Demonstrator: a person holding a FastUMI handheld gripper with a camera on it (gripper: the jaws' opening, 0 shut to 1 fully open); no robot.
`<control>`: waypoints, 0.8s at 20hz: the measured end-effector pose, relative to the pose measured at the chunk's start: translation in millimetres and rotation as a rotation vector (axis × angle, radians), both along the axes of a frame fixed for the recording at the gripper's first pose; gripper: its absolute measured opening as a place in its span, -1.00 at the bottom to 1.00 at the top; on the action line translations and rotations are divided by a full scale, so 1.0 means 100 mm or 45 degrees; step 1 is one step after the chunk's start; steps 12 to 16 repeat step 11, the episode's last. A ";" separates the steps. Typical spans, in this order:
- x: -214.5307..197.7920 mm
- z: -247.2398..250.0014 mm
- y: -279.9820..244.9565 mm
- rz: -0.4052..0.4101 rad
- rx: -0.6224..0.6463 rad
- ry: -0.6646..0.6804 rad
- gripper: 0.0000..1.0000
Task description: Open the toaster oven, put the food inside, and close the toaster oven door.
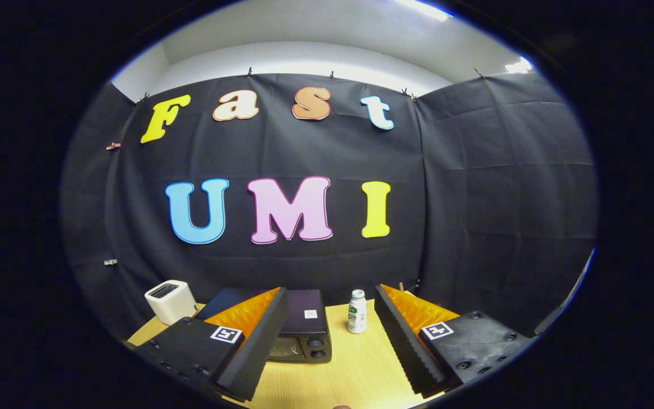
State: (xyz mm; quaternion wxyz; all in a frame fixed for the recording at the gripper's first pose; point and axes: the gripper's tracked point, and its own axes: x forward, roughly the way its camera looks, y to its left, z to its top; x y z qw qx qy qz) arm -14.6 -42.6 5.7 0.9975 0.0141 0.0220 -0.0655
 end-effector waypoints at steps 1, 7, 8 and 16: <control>-0.12 -0.02 -0.01 0.017 -0.015 0.004 0.97; -0.47 -0.11 -0.10 -0.015 -0.018 0.031 0.97; -0.46 -0.10 -0.09 -0.010 -0.006 0.027 0.97; -0.39 -0.02 -0.06 0.005 -0.011 -0.008 0.97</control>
